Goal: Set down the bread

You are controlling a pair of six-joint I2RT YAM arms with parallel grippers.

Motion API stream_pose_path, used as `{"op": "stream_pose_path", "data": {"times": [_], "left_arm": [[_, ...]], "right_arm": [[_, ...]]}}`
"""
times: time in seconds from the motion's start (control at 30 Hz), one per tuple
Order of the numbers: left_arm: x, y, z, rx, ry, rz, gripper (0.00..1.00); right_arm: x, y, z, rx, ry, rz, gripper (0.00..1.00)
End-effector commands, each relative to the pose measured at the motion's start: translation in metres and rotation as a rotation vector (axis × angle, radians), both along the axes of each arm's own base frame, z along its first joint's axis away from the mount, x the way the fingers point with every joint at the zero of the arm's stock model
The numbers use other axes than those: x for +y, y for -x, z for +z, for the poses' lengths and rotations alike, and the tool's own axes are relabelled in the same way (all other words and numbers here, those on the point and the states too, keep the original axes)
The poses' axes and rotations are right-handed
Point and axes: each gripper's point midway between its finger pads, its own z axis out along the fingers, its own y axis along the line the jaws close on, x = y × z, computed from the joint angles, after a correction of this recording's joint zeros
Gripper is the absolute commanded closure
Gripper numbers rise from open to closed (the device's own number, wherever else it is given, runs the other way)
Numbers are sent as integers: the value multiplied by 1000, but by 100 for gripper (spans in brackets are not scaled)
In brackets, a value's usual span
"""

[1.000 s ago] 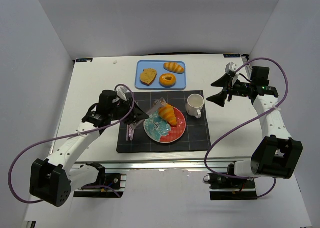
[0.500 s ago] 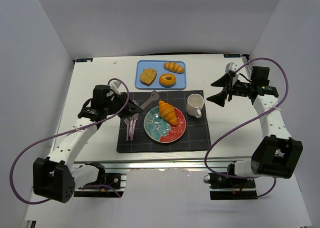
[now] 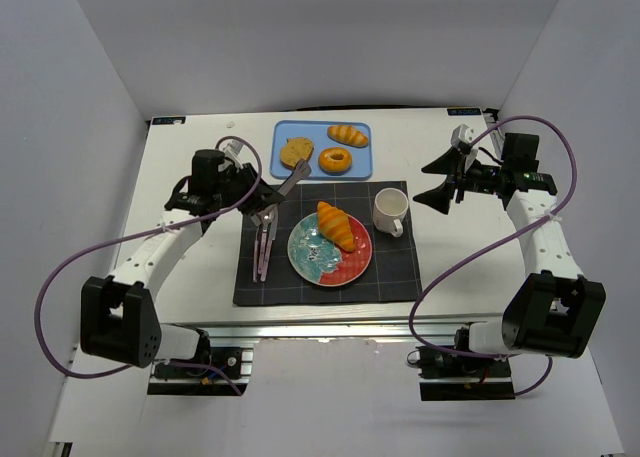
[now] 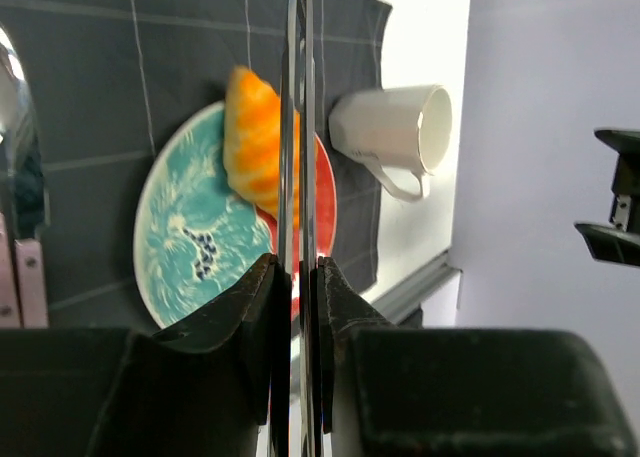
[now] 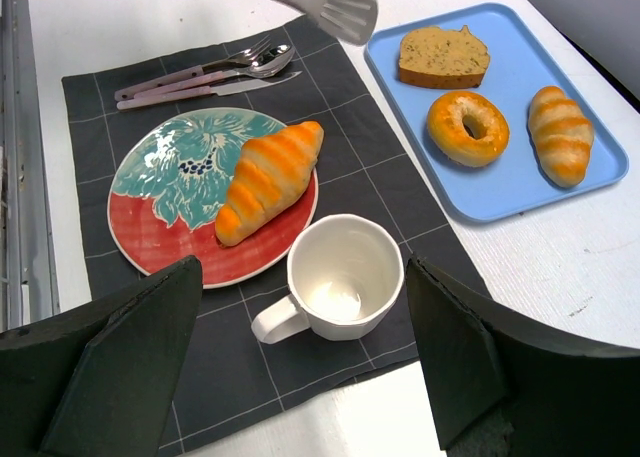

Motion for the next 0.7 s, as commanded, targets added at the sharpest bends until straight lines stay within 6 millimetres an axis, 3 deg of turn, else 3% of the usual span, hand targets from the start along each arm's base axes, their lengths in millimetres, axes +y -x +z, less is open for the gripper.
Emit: {"op": "stream_pose_path", "data": {"times": [0.0,0.13,0.2,0.27,0.33,0.4,0.43,0.5,0.53,0.57,0.67], "left_arm": [[6,-17,22,-103,-62,-6,88],[9,-25,21,-110,-93,-10,88],[18,-23,9,-72,-146,-1,88],[41,-33,-2,-87,-287,43,88],[82,-40,-20,-81,-500,107,87],[114,-51,-25,-145,-650,138,87],[127,-48,-38,-145,-700,141,89],[157,-64,-39,-235,-818,197,90],[167,-58,-58,-218,-856,197,91],[174,-66,-58,-261,-871,216,91],[200,-68,-89,-221,-911,218,92]], "right_arm": [[1,2,8,-30,-16,23,13],[2,1,7,-23,-20,25,13],[2,2,6,-21,-20,24,13],[1,1,4,-25,-12,18,13],[-1,-3,2,-16,-7,-2,13],[-1,-5,2,-11,-9,-7,13],[-1,-4,3,-7,-13,-4,13],[0,-5,4,-10,-15,-2,13],[-1,-6,4,-9,-14,-2,13],[-1,-7,6,-14,-13,-3,13],[-2,-9,5,-18,-2,1,13]]}}
